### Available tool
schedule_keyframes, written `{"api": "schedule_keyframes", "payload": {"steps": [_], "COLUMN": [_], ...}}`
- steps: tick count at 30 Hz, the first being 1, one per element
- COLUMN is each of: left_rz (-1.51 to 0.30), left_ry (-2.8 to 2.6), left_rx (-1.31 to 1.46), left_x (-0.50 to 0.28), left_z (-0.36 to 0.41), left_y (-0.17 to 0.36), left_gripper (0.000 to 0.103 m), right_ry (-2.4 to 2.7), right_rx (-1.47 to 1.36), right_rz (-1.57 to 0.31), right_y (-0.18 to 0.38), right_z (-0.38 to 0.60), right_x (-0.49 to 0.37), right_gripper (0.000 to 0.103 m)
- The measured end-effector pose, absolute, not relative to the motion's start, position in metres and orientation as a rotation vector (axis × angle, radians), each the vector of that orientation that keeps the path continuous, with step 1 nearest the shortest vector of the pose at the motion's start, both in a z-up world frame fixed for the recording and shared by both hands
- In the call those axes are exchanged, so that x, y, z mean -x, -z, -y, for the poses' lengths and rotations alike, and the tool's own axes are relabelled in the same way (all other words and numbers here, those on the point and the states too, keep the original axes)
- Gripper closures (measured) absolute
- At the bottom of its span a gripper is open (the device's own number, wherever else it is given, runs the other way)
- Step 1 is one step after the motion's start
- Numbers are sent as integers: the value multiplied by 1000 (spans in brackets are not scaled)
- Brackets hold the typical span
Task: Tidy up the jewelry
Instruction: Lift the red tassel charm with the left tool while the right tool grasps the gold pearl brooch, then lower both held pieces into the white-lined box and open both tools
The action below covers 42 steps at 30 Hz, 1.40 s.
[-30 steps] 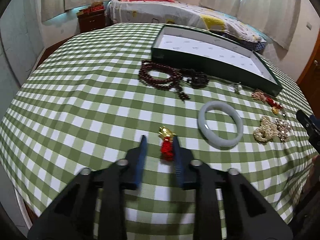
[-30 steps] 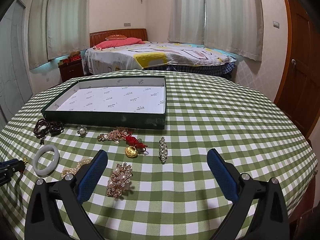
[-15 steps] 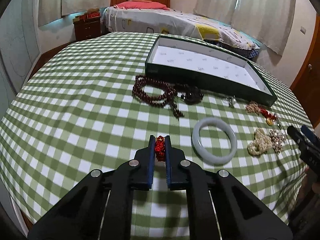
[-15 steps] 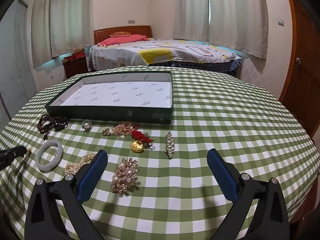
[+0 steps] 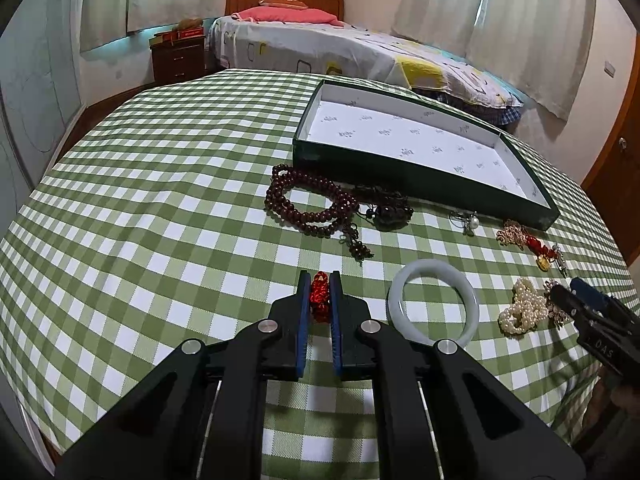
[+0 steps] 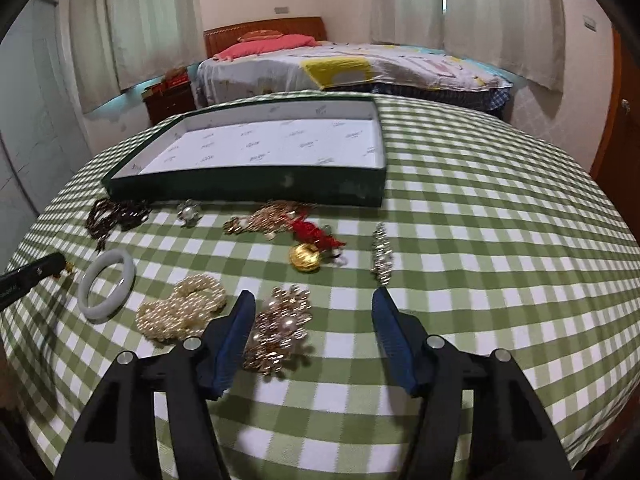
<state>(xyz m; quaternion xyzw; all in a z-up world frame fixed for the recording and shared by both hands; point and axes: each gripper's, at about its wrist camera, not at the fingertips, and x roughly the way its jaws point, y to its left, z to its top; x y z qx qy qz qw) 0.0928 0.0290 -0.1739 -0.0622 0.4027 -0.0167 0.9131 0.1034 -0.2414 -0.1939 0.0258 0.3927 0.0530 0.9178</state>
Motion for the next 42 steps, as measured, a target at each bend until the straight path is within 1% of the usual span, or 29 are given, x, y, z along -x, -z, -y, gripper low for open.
{"api": "schedule_keyframes", "payload": {"steps": [2, 3, 4, 5, 7, 17, 24, 31, 35, 39, 42], "left_rz": [-828, -827, -826, -825, -822, -791, -740, -684, -657, -674, -734], "left_ry": [32, 31, 29, 28, 25, 28, 58, 101, 123, 141, 152], "left_rx": [127, 128, 129, 130, 133, 132, 132, 125, 116, 122, 147], "left_x": [-93, -93, -93, -93, -93, -93, -106, -147, -181, -222, -252], "left_z": [-29, -29, -30, -30, -31, -31, -21, -2, 7, 14, 14], "left_y": [174, 174, 174, 174, 174, 165, 143, 117, 108, 115, 133], "left_gripper": [94, 94, 94, 94, 94, 94, 94, 94, 94, 94, 94], "right_ry": [-128, -129, -136, -156, -162, -156, -169, -147, -137, -125, -118], "right_rx": [-39, -33, -30, -34, -29, -47, -64, -86, -115, -105, -103], "right_rz": [-824, -825, -827, -827, -830, -801, -740, -654, -643, -665, -720], "right_y": [196, 196, 195, 195, 196, 187, 161, 133, 127, 135, 152], "right_z": [237, 235, 234, 233, 231, 234, 237, 245, 251, 251, 253], "right_x": [-103, -103, -103, -102, -101, -99, -108, -152, -186, -217, -236], "right_gripper": [53, 56, 66, 74, 78, 79, 79, 79, 79, 79, 79]}}
